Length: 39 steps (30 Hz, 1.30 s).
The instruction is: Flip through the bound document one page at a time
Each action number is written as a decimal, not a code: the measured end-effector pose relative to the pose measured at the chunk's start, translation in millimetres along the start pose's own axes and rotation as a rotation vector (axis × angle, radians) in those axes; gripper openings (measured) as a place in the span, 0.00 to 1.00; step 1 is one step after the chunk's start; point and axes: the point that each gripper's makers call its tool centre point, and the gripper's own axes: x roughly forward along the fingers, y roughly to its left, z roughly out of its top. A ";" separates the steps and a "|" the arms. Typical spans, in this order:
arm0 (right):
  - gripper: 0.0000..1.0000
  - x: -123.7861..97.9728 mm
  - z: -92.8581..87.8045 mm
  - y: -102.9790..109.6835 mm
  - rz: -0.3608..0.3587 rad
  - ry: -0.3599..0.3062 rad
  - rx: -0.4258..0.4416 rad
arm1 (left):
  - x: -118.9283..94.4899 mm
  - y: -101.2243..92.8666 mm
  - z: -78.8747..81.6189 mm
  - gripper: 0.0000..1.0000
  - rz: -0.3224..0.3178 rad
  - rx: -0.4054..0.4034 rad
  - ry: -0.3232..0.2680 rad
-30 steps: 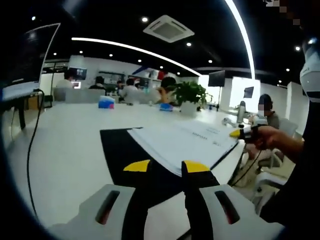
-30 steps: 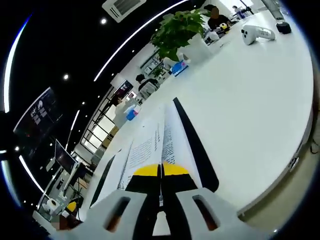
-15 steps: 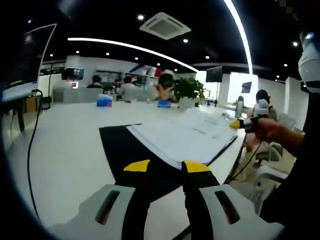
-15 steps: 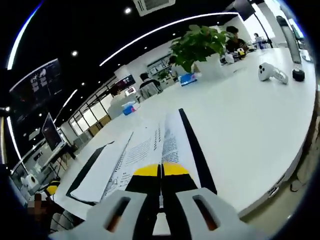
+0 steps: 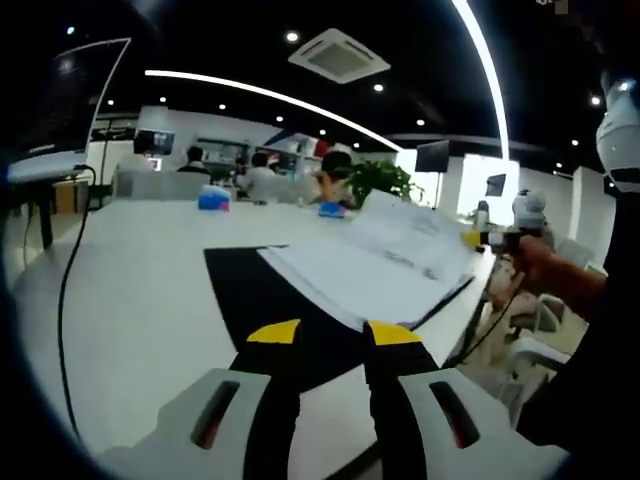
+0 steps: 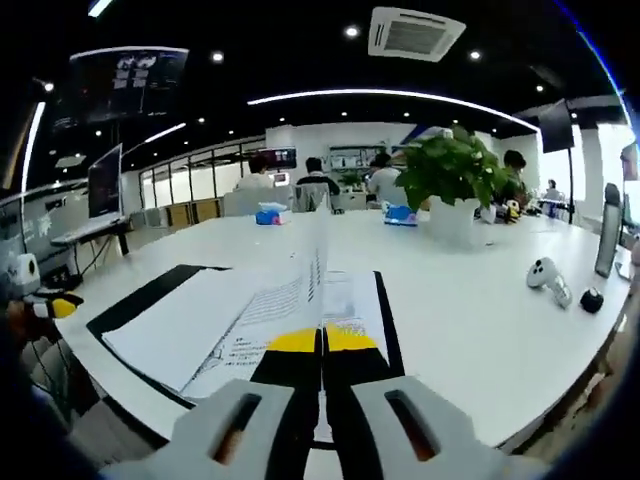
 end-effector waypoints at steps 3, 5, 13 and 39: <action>0.01 -1.5 9.8 7.3 -0.006 -0.031 -0.092 | -1.2 5.0 -3.7 0.26 0.013 0.005 0.010; 0.01 -2.1 13.2 12.9 -0.009 -0.041 -0.141 | -2.8 8.6 -4.5 0.26 0.023 -0.002 0.010; 0.01 -4.2 28.9 37.9 0.021 -0.104 -0.214 | -3.2 11.0 -6.4 0.26 0.038 0.043 0.043; 0.02 7.6 50.4 183.2 0.362 -0.183 -0.248 | -3.6 4.3 -0.9 0.25 0.006 0.027 0.028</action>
